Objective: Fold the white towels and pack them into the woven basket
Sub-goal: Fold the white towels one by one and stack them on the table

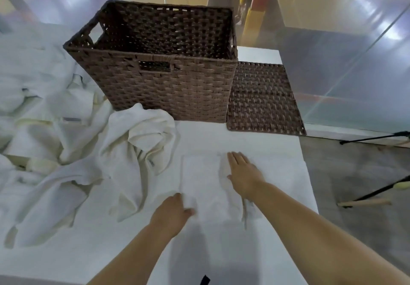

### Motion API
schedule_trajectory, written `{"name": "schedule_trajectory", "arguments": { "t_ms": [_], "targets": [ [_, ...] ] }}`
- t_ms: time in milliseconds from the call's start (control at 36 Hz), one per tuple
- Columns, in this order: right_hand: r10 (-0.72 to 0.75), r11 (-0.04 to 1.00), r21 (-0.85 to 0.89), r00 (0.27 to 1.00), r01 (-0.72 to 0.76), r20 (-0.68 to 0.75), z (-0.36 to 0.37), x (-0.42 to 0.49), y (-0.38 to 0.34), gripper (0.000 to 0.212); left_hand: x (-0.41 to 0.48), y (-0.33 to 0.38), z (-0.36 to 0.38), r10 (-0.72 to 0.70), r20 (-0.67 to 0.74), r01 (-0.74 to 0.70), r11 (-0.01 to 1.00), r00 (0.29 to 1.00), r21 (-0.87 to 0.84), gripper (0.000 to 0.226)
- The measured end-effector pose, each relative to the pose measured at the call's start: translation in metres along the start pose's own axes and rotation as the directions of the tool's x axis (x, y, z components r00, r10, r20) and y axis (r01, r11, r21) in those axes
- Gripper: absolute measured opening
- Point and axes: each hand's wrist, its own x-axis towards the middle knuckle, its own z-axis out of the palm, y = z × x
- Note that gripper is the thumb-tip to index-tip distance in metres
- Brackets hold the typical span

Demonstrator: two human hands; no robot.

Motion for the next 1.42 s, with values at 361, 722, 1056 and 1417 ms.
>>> {"name": "schedule_trajectory", "arguments": {
  "t_ms": [361,722,1056,1417],
  "targets": [
    [0.107,0.976,0.160,0.966,-0.147,0.236,0.028,0.003,-0.026,0.067,0.017,-0.038,-0.037,-0.043,-0.281,0.062,0.996,0.959,0.061,0.037],
    [0.231,0.823,0.505,0.965,-0.261,0.121,0.041,-0.045,-0.017,0.031,0.004,-0.040,-0.024,-0.101,-0.122,0.075,0.977,0.987,-0.200,0.041],
    [0.564,0.517,0.827,0.815,-0.219,-0.137,-0.003,-0.102,0.073,0.037,0.028,0.093,-0.066,0.208,-0.291,-0.331,0.811,0.934,-0.482,0.036],
    [0.700,0.675,0.313,0.714,-0.668,0.015,0.006,-0.103,0.127,0.041,0.066,0.150,-0.014,0.318,-0.060,-0.324,0.927,0.946,-0.188,0.043]
  ]
}}
